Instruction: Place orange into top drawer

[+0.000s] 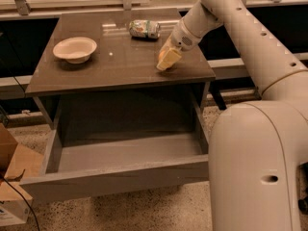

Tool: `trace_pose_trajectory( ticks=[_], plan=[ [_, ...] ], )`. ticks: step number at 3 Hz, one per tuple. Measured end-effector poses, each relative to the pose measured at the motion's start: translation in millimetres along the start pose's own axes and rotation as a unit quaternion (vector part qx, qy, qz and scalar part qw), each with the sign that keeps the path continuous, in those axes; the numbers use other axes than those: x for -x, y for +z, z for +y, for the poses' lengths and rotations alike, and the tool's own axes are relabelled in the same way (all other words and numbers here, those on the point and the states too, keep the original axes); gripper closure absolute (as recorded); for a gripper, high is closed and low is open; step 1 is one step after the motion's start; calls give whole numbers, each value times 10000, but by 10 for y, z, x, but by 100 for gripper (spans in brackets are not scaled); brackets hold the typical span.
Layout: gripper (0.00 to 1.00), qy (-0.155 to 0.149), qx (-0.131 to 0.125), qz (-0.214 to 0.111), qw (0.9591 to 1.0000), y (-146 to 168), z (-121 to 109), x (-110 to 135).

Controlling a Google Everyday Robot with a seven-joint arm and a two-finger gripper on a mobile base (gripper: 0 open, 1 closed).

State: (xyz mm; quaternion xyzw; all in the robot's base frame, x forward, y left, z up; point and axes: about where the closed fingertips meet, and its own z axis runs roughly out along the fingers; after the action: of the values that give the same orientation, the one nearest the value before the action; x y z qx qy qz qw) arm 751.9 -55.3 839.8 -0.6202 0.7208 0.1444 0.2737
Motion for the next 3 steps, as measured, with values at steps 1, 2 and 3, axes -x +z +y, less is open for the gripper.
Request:
trace_pose_trajectory(
  ticks=[1, 2, 3],
  plan=[
    [72, 10, 148, -161, 9998, 12, 42, 134],
    [95, -336, 342, -381, 9981, 3, 190, 517],
    [100, -871, 621, -880, 9904, 35, 507, 1100]
  ],
)
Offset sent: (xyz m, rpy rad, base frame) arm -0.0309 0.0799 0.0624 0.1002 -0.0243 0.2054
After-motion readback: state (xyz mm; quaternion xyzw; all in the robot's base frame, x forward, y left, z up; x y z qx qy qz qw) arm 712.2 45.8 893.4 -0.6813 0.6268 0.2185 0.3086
